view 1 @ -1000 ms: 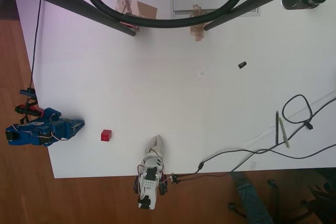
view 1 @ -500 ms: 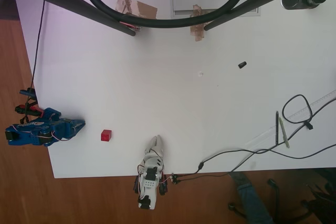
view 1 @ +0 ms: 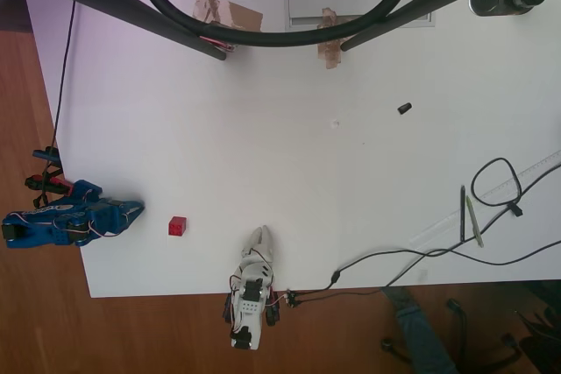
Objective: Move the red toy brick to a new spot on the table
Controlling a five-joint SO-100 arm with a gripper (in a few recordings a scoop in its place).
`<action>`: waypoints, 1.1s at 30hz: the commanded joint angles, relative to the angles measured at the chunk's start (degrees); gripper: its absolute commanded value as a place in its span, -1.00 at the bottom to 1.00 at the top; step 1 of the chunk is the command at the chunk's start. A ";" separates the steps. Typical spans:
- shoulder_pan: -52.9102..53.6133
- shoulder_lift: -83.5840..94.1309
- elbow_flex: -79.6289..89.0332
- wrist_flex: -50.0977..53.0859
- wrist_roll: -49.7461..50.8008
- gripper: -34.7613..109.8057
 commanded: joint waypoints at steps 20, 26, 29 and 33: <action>14.33 -41.75 -24.79 -39.55 -18.72 -0.16; 16.17 -45.44 -21.88 -44.65 -20.30 -0.16; 17.14 -46.05 -19.78 -45.97 -21.18 -0.16; 18.28 -44.82 -15.38 -46.85 -22.41 -0.17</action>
